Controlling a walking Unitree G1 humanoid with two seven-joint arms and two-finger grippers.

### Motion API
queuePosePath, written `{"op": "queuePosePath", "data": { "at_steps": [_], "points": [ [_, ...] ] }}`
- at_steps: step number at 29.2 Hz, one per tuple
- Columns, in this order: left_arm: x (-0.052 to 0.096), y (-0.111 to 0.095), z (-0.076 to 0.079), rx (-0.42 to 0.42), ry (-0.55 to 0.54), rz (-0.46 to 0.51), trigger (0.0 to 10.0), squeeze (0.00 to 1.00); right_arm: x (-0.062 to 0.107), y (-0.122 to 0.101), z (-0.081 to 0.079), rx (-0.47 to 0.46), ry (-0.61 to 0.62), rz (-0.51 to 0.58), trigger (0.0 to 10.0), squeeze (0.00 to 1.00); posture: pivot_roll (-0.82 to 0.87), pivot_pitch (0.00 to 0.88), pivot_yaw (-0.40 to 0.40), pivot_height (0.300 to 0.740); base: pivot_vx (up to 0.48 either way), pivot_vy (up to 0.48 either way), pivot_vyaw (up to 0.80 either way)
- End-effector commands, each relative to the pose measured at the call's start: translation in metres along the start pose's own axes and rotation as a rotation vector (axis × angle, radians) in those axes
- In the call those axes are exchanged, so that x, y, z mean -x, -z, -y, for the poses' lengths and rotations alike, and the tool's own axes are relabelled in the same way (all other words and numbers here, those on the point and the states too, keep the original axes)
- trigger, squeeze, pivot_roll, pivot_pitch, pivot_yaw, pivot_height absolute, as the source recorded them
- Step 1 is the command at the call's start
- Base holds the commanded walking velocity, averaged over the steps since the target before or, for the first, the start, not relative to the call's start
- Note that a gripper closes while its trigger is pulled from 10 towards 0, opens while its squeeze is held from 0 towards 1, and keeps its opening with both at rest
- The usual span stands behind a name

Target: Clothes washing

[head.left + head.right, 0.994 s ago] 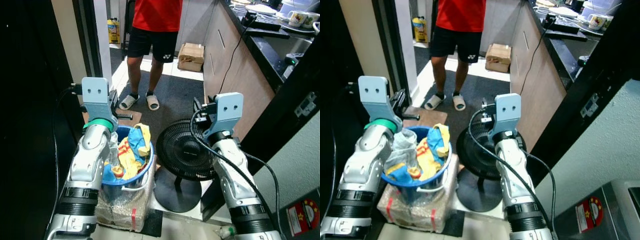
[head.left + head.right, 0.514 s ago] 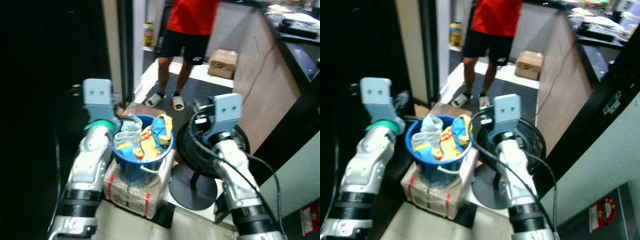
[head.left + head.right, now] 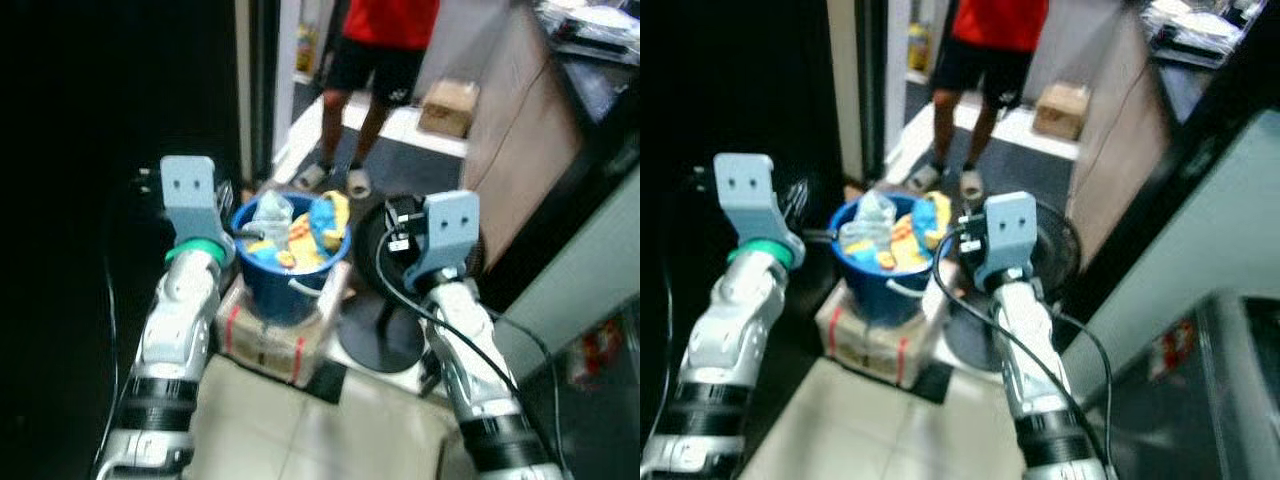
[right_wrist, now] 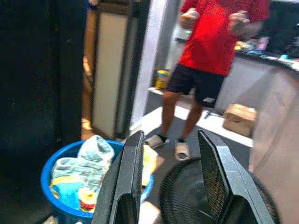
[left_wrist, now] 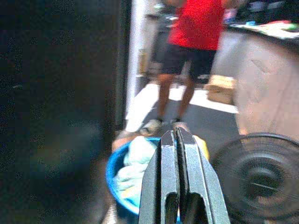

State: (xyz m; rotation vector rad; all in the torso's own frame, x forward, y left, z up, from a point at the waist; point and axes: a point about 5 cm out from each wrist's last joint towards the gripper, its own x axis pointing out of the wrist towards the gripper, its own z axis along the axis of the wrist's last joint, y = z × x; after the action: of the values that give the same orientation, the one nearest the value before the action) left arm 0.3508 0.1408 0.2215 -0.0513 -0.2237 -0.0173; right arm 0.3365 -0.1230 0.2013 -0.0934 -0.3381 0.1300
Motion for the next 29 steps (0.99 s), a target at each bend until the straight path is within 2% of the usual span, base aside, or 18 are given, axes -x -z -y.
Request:
{"op": "queuePosePath", "data": {
  "at_steps": [1,20,22,23,24,27,29],
  "points": [
    [0.0,0.002,-0.001,-0.002,-0.001,-0.012,10.0,0.0,0.0,0.0,-0.002,-0.009,-0.007,0.001,10.0,0.0,0.08,0.0,-0.048,0.74,0.0,0.0,0.0],
    [0.001,0.006,-0.001,-0.02,0.003,-0.024,10.0,0.0,0.003,0.004,-0.008,-0.026,-0.043,-0.01,10.0,0.0,0.08,0.0,-0.045,0.74,0.0,0.0,0.0],
    [0.006,0.017,-0.004,-0.051,0.004,-0.044,10.0,0.0,0.008,0.018,-0.006,-0.035,-0.021,-0.059,10.0,0.0,0.09,0.0,-0.043,0.74,0.0,0.0,0.0],
    [0.006,0.017,-0.004,-0.051,0.004,-0.044,10.0,0.0,0.008,0.018,-0.006,-0.035,-0.021,-0.059,10.0,0.0,0.09,0.0,-0.043,0.74,0.0,0.0,0.0],
    [0.01,0.025,-0.006,-0.072,0.006,-0.065,10.0,0.0,0.012,0.03,-0.002,-0.039,0.01,-0.102,10.0,0.0,0.09,0.0,-0.036,0.74,0.0,0.0,0.0],
    [0.029,0.061,-0.008,-0.158,0.07,-0.171,10.0,0.0,0.035,0.076,0.016,-0.024,0.118,-0.275,10.0,0.0,0.09,0.0,-0.006,0.74,0.0,0.0,0.0],
    [0.043,0.083,-0.009,-0.191,0.118,-0.245,10.0,0.0,0.054,0.1,0.019,-0.004,0.132,-0.373,10.0,0.0,0.08,0.0,0.015,0.74,0.0,0.0,0.0]
  ]
}}
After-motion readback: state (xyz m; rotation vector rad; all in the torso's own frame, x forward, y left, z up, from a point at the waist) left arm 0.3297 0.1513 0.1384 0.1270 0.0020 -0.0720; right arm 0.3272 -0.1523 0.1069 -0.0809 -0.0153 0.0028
